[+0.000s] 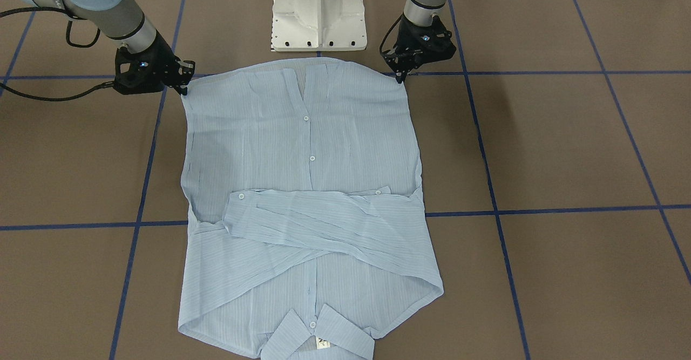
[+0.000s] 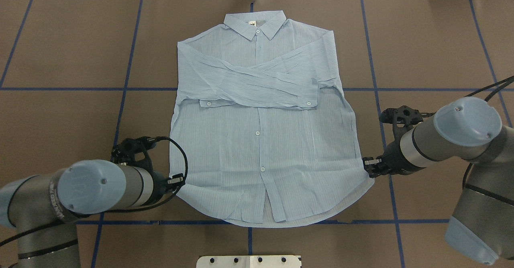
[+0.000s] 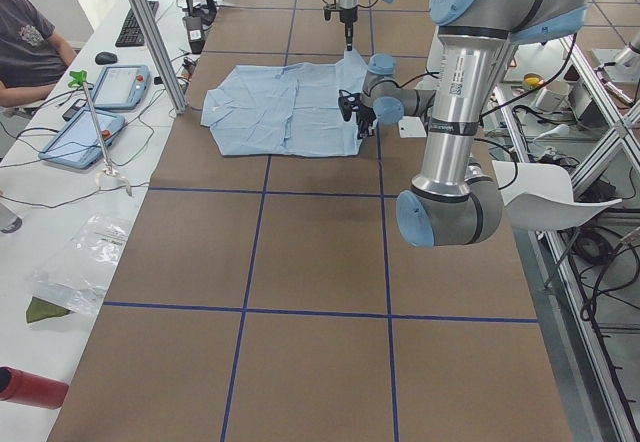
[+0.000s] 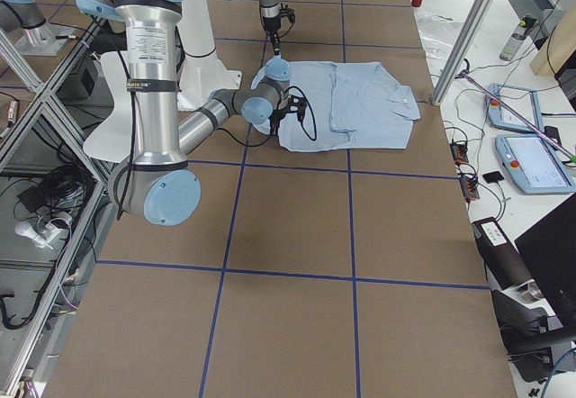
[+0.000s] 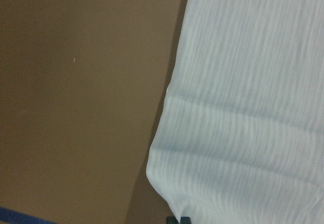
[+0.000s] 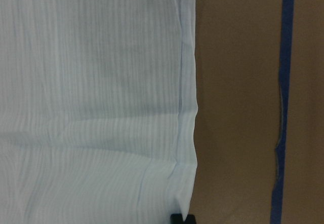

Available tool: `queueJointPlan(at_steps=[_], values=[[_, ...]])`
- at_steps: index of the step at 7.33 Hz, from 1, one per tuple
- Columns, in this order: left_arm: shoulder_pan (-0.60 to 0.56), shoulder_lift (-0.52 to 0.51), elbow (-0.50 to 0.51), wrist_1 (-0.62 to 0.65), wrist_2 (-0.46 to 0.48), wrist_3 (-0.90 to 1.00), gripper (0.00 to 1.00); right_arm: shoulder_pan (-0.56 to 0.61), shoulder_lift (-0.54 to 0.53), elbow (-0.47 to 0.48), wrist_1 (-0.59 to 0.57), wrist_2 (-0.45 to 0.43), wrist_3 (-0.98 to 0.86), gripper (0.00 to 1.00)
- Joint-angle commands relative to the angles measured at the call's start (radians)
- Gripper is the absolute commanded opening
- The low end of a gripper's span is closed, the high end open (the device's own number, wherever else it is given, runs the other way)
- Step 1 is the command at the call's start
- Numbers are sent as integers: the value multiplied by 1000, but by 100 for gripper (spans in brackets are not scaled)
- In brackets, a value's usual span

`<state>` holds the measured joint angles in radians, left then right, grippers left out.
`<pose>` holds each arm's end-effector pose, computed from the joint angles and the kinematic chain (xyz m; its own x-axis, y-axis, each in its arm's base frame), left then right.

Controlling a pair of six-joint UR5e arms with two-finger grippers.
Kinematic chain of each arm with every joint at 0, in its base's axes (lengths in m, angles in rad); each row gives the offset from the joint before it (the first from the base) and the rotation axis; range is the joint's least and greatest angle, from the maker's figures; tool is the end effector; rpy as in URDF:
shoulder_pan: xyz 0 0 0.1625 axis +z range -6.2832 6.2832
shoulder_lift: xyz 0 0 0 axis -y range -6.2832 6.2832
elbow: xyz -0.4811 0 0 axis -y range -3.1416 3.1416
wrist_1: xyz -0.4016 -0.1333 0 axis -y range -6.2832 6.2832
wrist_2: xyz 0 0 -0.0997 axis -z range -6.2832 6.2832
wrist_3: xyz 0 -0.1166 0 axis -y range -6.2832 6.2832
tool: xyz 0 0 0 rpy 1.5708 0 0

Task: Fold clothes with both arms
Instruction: 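Lift the hem with both grippers and carry it toward the collar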

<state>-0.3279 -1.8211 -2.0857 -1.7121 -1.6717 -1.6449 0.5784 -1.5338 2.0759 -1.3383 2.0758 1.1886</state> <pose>0.4926 -0.2960 0.3434 0.5639 -0.2696 -0.7806 0.2879 0.9501 -0.1202 -0.3804 -0.3402 0.4393 0.6280 0.0202 0.7779 0.0422 0.9973 -0.0600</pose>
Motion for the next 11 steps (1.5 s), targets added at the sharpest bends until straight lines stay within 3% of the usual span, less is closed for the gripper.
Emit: queueJointPlan(at_steps=[1,4,7,9,11], values=[[-144,-23,-4,0,-55,136,0,75,11,1,4,64,-10,0],[-214,-24,4,-9,-105,204,0,262,121,-78,-4,220,-17,0],[-242,-55,19,-14,-105,220,0,322,242,-169,-4,241,-15,0],[-353,-145,160,-71,-137,301,0,350,306,-227,-1,239,-15,0],[-484,-158,265,-176,-239,388,0,405,328,-269,2,241,-18,0]])
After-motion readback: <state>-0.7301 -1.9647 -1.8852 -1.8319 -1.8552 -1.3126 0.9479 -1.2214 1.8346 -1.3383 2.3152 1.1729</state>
